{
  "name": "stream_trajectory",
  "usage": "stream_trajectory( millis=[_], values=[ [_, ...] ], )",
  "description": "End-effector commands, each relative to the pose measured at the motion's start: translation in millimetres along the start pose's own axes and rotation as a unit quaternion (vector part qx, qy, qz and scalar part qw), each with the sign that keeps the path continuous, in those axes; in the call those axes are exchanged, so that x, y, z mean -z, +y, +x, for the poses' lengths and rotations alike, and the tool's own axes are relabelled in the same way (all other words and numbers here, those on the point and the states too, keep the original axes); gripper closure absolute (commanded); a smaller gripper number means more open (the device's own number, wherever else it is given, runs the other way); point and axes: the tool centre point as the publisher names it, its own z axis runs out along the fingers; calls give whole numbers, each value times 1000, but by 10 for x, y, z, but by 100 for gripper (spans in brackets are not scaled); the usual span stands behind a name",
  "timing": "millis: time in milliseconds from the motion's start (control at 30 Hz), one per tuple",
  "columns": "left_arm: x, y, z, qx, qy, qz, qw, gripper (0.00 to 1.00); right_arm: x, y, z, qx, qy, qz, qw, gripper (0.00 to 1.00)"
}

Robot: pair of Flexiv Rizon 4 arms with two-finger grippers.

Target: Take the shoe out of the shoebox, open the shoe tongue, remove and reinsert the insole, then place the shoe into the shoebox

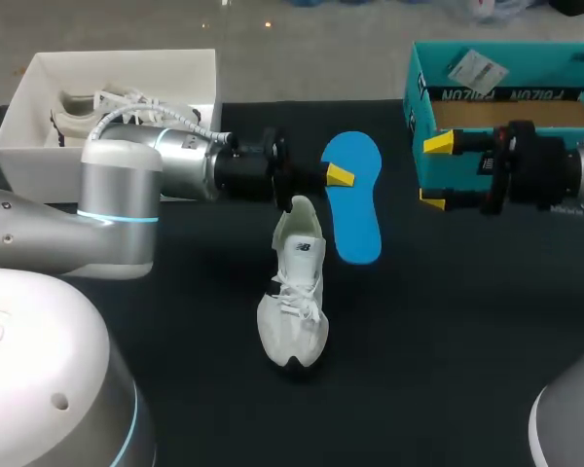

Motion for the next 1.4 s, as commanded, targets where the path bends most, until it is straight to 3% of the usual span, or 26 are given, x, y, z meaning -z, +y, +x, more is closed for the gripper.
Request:
stream_trajectory(
  millis=[33, 867, 1000, 1100, 1200, 1233, 1400],
  values=[
    [-1, 1, -1, 0, -1, 0, 1000, 100, -26, 10, -22, 0, 1, 0, 1000, 0],
    [-1, 1, -1, 0, -1, 0, 1000, 100, -26, 10, -22, 0, 1, 0, 1000, 0],
    [17, 62, 55, -141, -22, 18, 990, 100, -26, 10, -22, 0, 1, 0, 1000, 0],
    [96, 78, 108, -235, -9, 57, 970, 100, -26, 10, -22, 0, 1, 0, 1000, 0],
    [67, 60, 214, -233, -3, 29, 972, 100, -26, 10, -22, 0, 1, 0, 1000, 0],
    [35, 55, 281, -212, 25, 17, 977, 100, -26, 10, -22, 0, 1, 0, 1000, 0],
    [35, 55, 281, -212, 25, 17, 977, 100, -26, 10, -22, 0, 1, 0, 1000, 0]
  ],
)
